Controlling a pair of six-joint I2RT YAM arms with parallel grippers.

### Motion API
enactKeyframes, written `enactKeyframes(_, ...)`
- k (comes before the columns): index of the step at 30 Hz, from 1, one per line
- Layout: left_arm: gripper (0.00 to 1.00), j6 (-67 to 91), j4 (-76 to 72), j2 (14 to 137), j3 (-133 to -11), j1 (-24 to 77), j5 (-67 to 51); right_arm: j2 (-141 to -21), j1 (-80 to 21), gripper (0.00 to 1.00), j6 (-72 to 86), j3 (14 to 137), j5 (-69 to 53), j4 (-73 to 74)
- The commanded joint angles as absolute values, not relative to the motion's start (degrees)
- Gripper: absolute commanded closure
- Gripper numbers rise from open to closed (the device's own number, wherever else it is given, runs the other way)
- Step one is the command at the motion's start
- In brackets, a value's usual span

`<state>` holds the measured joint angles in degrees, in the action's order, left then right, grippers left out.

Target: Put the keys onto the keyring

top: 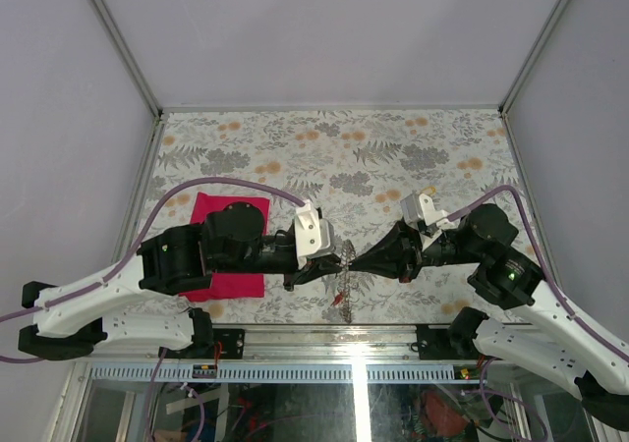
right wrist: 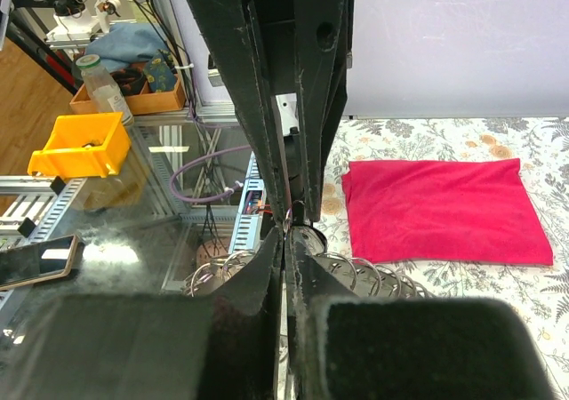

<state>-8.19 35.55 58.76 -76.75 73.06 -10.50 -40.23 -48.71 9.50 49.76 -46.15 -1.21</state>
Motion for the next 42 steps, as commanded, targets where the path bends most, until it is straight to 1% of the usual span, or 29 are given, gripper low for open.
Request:
enactKeyframes(1,0.90,-8.3,32.8,58.9,-77.0,73.3,-11.2,-39.4,-48.8,1.00,10.2,53.1,-46.8,-6.3)
enactKeyframes(3,0.97,-8.4,32.8,58.9,-77.1,73.4,-11.1,-39.2,-48.8,1.00,10.2,53.2,-46.5,-6.2)
enactKeyframes(5,1.00,-8.4,32.8,59.0,-77.2,73.3,-11.2,-39.0,-48.7,1.00,10.1,53.2,-46.3,-6.3)
enactKeyframes(17,1.00,-7.1,29.1,57.3,-74.7,73.4,-9.7,-35.9,-48.7,1.00,11.1,51.7,-40.9,-9.8)
enactKeyframes(31,1.00,-3.5,21.7,55.6,-69.3,73.4,-11.3,-33.9,-48.7,1.00,17.7,47.0,-38.0,-22.2)
enactKeyframes(42,1.00,-2.9,19.5,55.2,-67.4,73.3,-11.2,-33.2,-48.8,1.00,22.3,43.7,-35.1,-30.3)
